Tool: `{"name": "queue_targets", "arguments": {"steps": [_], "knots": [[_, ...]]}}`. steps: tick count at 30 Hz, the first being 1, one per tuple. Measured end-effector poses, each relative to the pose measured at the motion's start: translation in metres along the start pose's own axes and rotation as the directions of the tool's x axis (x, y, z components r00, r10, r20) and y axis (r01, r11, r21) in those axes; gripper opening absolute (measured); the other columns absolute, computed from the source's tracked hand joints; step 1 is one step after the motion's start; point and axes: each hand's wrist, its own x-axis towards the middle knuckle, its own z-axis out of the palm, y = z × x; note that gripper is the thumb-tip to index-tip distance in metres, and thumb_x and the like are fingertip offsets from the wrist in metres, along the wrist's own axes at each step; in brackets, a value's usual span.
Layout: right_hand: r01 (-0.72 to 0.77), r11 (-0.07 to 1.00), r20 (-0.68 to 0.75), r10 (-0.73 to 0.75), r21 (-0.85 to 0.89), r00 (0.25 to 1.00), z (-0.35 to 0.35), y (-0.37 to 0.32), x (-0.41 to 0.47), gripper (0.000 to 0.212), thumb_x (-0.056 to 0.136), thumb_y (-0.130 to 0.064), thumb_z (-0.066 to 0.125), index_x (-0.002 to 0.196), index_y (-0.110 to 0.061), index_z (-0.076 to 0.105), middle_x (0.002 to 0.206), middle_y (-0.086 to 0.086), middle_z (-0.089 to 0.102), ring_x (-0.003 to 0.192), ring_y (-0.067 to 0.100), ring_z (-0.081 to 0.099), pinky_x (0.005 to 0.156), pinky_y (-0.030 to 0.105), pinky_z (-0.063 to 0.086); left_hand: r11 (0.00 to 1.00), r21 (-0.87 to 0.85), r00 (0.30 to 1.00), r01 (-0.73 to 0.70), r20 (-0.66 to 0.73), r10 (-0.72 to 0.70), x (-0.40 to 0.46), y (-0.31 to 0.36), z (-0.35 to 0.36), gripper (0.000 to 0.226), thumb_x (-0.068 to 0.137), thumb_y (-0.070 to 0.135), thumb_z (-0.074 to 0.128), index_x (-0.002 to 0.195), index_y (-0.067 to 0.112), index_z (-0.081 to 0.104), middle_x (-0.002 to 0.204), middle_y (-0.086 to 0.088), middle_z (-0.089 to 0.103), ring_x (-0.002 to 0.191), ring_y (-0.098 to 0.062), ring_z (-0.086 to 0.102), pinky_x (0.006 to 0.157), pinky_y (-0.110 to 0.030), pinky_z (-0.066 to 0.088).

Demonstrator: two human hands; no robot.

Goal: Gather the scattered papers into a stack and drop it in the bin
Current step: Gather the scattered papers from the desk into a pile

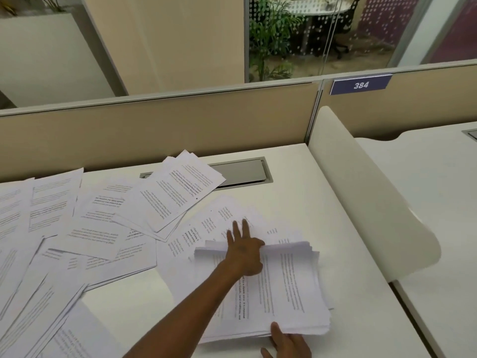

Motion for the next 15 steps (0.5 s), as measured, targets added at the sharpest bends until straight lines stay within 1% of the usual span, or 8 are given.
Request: {"name": "queue_targets", "arguments": {"steps": [2,3,5,7,9,12,13,15], "knots": [[0.027,0.990,0.049,-0.021,-0.139,0.999,-0.005,-0.006,0.000,0.055,0.100,0.003,0.052,0.153,-0.003,0.037,0.149,0.022,0.048,0.138,0.044,0.041,0.107,0.054,0.039,0.995,-0.049,0.996,0.087,0.016,-0.087,0.011,-0.007,0.000,0.066,0.091,0.019,0.063,0.153,0.031,0.043,0.164,-0.022,-0.029,0.148,-0.047,-0.031,0.122,-0.058,-0.017],[-0.007,0.977,0.075,0.023,-0.215,0.997,-0.002,-0.010,0.001,0.053,0.101,0.003,0.053,0.152,-0.004,0.040,0.150,0.021,0.048,0.140,0.043,0.040,0.110,0.056,0.038,0.989,-0.071,0.991,0.130,0.028,-0.128,0.016,-0.011,-0.001,0.068,0.090,0.019,0.063,0.153,0.031,0.042,0.163,-0.023,-0.030,0.148,-0.048,-0.031,0.122,-0.060,-0.016],[-0.064,0.969,0.086,0.087,-0.240,0.993,-0.005,-0.016,0.007,0.048,0.100,0.002,0.055,0.147,-0.005,0.047,0.147,0.021,0.052,0.140,0.041,0.042,0.113,0.058,0.036,0.971,-0.130,0.978,0.202,0.076,-0.194,0.022,-0.019,-0.004,0.070,0.090,0.020,0.065,0.154,0.032,0.041,0.164,-0.024,-0.028,0.149,-0.050,-0.027,0.123,-0.060,-0.012],[-0.092,0.966,0.085,0.115,-0.243,0.990,-0.005,-0.016,0.015,0.043,0.100,0.002,0.056,0.142,-0.003,0.051,0.143,0.021,0.055,0.137,0.041,0.045,0.111,0.059,0.037,0.960,-0.156,0.969,0.234,0.117,-0.217,0.027,-0.024,-0.008,0.070,0.089,0.023,0.066,0.154,0.032,0.041,0.166,-0.024,-0.022,0.151,-0.051,-0.020,0.124,-0.059,-0.006],[-0.130,0.965,0.053,0.145,-0.230,0.988,-0.001,-0.016,0.026,0.040,0.099,0.002,0.058,0.138,-0.003,0.052,0.141,0.022,0.056,0.135,0.043,0.048,0.110,0.058,0.040,0.964,-0.125,0.969,0.235,0.108,-0.223,0.029,-0.028,-0.011,0.070,0.087,0.029,0.067,0.152,0.034,0.043,0.168,-0.025,-0.011,0.153,-0.052,-0.006,0.125,-0.057,0.000],[-0.154,0.966,0.013,0.160,-0.209,0.987,0.007,-0.015,0.037,0.043,0.096,0.002,0.061,0.137,-0.007,0.051,0.142,0.021,0.056,0.132,0.046,0.050,0.110,0.060,0.041,0.973,-0.067,0.975,0.223,0.035,-0.221,0.028,-0.037,-0.014,0.070,0.081,0.038,0.068,0.148,0.036,0.048,0.164,-0.019,0.017,0.147,-0.044,0.021,0.124,-0.052,0.011],[-0.148,0.970,0.015,0.154,-0.194,0.988,0.009,-0.015,0.040,0.041,0.095,0.001,0.063,0.134,-0.009,0.053,0.141,0.020,0.057,0.132,0.046,0.050,0.110,0.061,0.041,0.974,-0.067,0.977,0.215,0.014,-0.214,0.028,-0.042,-0.015,0.070,0.080,0.040,0.069,0.147,0.036,0.049,0.160,-0.016,0.024,0.145,-0.040,0.025,0.123,-0.051,0.013],[-0.136,0.974,-0.009,0.136,-0.182,0.991,0.015,-0.014,0.045,0.036,0.094,-0.003,0.067,0.127,-0.011,0.056,0.138,0.019,0.059,0.129,0.044,0.052,0.108,0.059,0.044,0.978,-0.082,0.981,0.192,-0.008,-0.193,0.029,-0.054,-0.017,0.070,0.079,0.044,0.071,0.146,0.036,0.051,0.157,-0.012,0.029,0.144,-0.036,0.027,0.122,-0.049,0.015]]}}
